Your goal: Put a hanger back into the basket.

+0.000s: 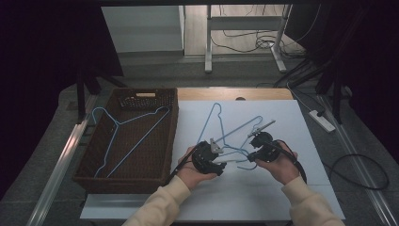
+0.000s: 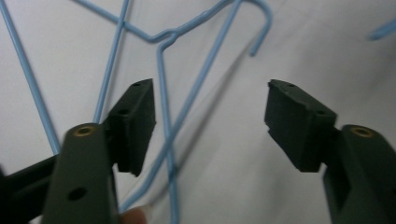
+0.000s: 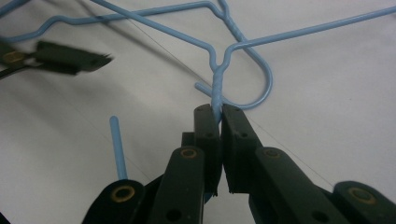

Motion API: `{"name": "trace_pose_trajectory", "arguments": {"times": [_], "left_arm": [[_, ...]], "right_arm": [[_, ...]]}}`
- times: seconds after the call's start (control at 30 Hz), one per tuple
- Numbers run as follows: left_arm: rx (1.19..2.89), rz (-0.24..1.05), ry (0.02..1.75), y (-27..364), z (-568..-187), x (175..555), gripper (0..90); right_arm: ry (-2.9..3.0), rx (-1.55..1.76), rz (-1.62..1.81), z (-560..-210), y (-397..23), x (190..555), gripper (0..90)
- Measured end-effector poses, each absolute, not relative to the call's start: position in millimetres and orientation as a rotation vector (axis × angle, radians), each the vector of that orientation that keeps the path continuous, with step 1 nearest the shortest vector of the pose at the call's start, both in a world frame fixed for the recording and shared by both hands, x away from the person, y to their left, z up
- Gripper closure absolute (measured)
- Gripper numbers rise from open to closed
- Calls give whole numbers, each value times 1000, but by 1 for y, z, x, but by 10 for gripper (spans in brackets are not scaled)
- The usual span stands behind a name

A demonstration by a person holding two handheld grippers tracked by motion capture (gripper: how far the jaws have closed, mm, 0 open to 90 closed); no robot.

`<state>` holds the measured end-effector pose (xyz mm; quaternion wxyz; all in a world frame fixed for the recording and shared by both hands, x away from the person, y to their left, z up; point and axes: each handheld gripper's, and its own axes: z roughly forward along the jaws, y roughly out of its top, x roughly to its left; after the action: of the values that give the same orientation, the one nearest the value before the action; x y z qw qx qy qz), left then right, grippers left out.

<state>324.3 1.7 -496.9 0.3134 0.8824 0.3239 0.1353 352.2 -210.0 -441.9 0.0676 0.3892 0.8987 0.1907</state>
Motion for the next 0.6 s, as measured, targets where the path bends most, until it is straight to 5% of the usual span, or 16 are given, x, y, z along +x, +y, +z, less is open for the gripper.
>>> {"name": "trace_pose_trajectory", "arguments": {"times": [0.27,0.37,0.6], "left_arm": [[2356,378,835,0,-506,334,584],[2370,383,826,0,-508,335,739],[2389,417,755,0,-507,333,795]], "right_arm": [[2703,1170,578,-438,-211,352,854],[2702,1167,587,-436,-212,352,854],[2690,1170,613,-434,-214,352,853]]}}
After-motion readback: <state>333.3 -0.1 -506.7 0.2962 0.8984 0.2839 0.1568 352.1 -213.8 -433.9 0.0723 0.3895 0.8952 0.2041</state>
